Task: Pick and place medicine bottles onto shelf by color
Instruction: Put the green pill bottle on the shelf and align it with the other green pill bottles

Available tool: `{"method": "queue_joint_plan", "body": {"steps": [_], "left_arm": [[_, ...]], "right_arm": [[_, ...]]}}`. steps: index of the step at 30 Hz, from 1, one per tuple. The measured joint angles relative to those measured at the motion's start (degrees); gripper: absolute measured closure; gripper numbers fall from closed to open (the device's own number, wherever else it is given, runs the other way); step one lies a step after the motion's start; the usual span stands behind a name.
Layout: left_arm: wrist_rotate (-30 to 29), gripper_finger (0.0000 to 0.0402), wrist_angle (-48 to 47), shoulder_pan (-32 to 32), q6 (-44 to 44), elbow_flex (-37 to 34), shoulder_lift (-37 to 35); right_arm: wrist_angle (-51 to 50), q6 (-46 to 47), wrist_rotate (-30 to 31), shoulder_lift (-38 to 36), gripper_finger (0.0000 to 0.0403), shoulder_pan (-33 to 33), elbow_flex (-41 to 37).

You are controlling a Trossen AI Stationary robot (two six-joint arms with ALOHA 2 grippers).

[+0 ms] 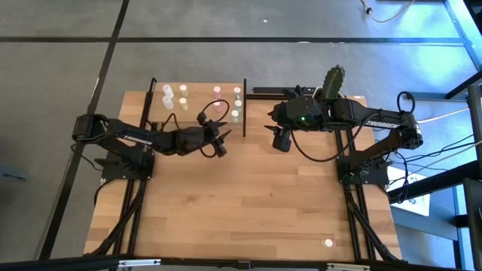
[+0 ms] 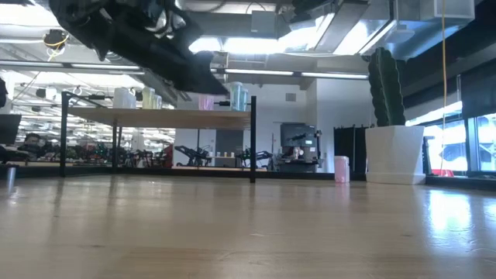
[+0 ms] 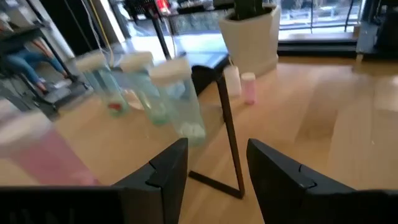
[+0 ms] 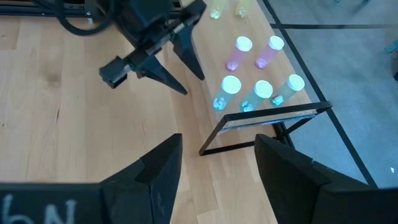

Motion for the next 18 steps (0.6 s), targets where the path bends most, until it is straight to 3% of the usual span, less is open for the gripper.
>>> {"method": "queue_joint_plan", "body": {"steps": [13, 18], "left_arm": [[8.2, 0.0244, 5.58, 4.84, -0.84, 0.0, 4.88], [8.41, 0.0244, 8.36, 5.01, -0.82, 0.0, 6.14]], "right_arm": [[0.0, 0.01, 0.0, -0.02, 0.0199, 0.01, 0.0], [0.0, 0.01, 0.02, -0.02, 0.0199, 0.01, 0.0]]}}
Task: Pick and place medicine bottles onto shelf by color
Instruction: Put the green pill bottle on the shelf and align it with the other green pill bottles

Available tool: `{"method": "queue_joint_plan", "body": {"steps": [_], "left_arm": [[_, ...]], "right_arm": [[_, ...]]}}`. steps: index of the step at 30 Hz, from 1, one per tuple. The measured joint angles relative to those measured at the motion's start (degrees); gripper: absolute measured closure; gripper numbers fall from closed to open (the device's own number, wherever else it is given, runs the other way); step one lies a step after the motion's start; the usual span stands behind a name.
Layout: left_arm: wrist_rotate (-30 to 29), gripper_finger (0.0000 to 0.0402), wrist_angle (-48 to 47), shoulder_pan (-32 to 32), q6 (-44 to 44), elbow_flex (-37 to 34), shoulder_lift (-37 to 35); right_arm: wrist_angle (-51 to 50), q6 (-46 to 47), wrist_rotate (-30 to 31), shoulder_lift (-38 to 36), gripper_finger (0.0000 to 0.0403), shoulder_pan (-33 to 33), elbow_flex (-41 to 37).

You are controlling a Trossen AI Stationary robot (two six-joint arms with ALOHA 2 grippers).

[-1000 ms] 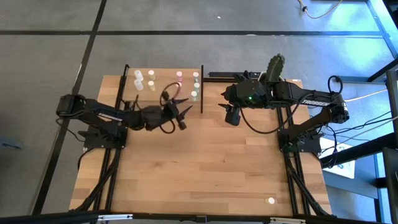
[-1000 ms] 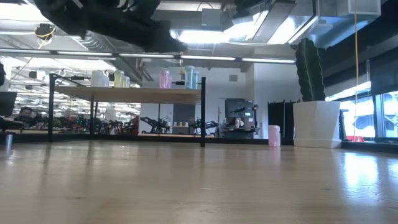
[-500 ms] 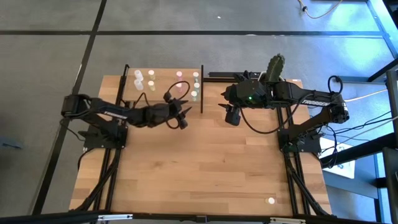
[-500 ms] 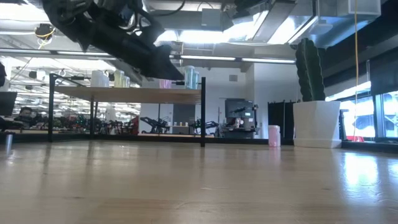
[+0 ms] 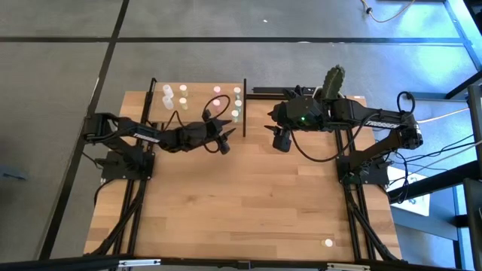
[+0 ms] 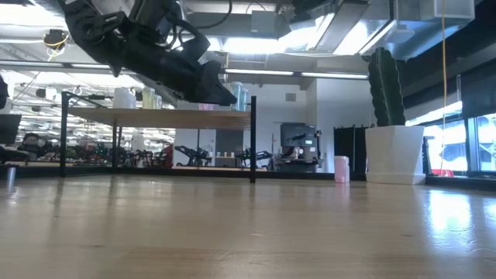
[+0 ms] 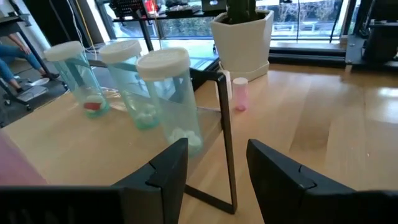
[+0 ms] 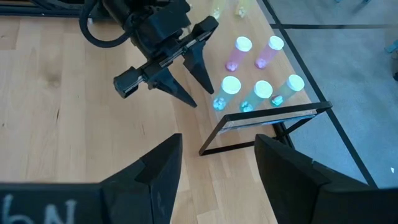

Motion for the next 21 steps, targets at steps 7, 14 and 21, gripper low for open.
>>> {"method": "queue_joint_plan", "body": {"steps": [7, 14, 21], "left_arm": [[1.8, 0.0244, 1.56, 1.44, 0.02, 0.0, 0.66], [2.57, 0.0244, 2.32, 1.75, 0.44, 0.0, 0.66], [2.75, 0.0244, 2.32, 1.75, 0.44, 0.0, 0.66]], "right_arm": [[0.0, -0.01, 0.0, 0.0, 0.0199, -0.01, 0.0], [0.0, 0.0, -0.01, 0.0, 0.0199, -0.01, 0.0], [0.0, 0.0, 0.0, 0.0, 0.0199, -0.02, 0.0]]}}
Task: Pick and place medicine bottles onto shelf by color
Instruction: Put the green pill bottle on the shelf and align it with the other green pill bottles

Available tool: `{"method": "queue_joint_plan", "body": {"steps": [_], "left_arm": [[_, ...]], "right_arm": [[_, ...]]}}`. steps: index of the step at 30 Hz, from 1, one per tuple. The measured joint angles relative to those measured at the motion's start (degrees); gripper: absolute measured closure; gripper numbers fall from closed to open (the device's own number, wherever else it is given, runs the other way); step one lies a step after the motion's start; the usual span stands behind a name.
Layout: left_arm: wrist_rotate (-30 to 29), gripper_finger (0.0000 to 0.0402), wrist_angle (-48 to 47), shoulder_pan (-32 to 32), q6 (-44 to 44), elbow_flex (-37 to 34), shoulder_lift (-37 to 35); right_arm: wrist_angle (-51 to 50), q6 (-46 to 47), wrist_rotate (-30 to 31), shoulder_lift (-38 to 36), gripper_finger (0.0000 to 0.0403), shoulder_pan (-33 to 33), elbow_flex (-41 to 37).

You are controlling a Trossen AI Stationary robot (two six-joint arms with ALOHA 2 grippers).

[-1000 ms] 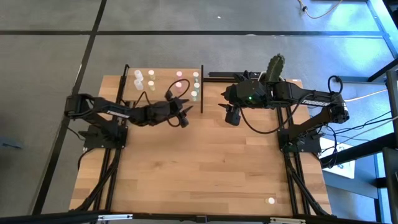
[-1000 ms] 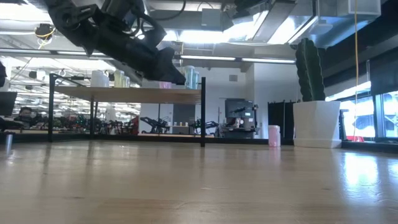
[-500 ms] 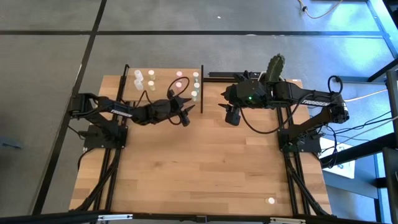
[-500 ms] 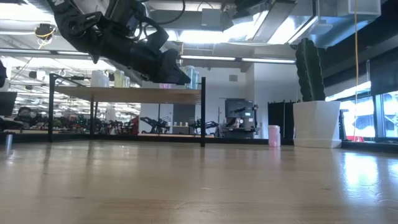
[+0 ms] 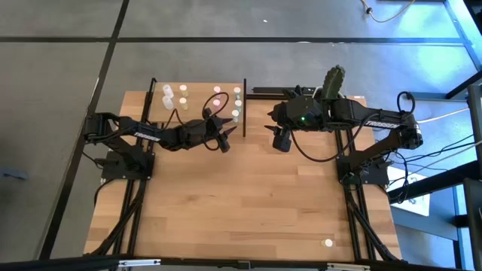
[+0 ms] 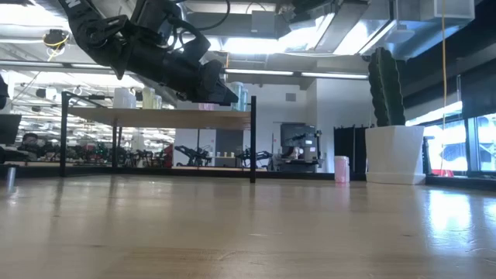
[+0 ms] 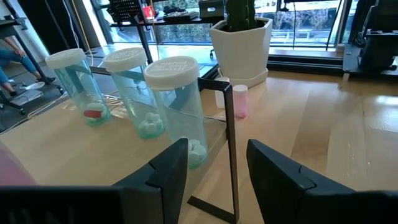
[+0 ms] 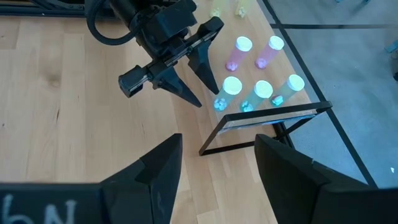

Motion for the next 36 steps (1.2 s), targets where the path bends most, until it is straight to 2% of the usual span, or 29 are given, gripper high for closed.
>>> {"method": "queue_joint_plan", "body": {"steps": [14, 23, 36], "left_arm": [[1.05, 0.0244, 0.35, 0.11, 1.7, 0.0, 0.0], [-4.78, 0.0244, -0.36, -0.48, 1.05, 0.0, -0.02], [1.82, 0.0244, -0.02, 1.7, 2.82, 0.0, -0.02]], "right_arm": [[0.0, -0.01, -0.01, 0.0, 0.0199, 0.02, 0.0], [0.0, 0.0, -0.02, 0.0, 0.0199, 0.01, 0.0], [0.0, 0.0, -0.01, 0.0, 0.0199, 0.02, 0.0]]}}
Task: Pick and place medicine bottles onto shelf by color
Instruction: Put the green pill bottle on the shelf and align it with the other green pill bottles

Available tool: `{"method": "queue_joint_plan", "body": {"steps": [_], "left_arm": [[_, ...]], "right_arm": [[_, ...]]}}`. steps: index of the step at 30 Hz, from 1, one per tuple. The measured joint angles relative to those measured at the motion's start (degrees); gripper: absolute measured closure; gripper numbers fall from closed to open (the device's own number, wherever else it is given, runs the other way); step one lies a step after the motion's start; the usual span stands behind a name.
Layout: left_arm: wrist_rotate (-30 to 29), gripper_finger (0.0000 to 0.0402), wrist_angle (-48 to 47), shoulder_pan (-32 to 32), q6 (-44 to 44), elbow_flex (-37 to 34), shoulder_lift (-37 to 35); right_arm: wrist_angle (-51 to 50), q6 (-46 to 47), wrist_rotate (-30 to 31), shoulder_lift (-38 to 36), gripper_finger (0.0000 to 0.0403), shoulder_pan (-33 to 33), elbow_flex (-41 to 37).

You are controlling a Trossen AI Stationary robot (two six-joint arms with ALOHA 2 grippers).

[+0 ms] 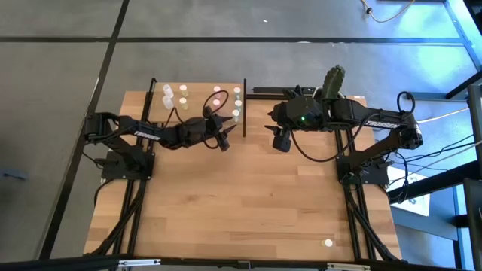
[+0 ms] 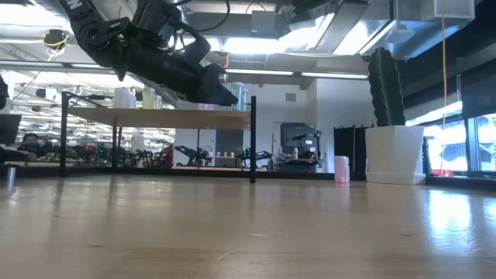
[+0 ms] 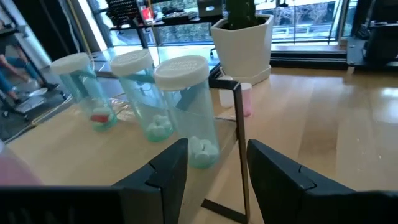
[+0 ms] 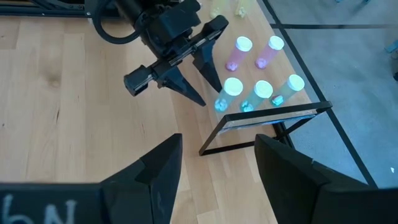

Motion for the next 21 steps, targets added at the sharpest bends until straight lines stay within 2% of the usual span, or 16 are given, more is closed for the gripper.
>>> {"method": "queue_joint_plan", "body": {"steps": [13, 21], "left_arm": [[2.48, 0.0244, 0.83, 1.03, 1.35, 0.0, 0.0], [-4.03, 0.0244, 0.83, -1.98, -1.58, 0.0, 0.0]], "right_arm": [[0.0, 0.0, -0.01, 0.0, 0.0199, 0.0, 0.0], [0.0, 0.0, 0.01, 0.0, 0.0199, -0.02, 0.0]]}}
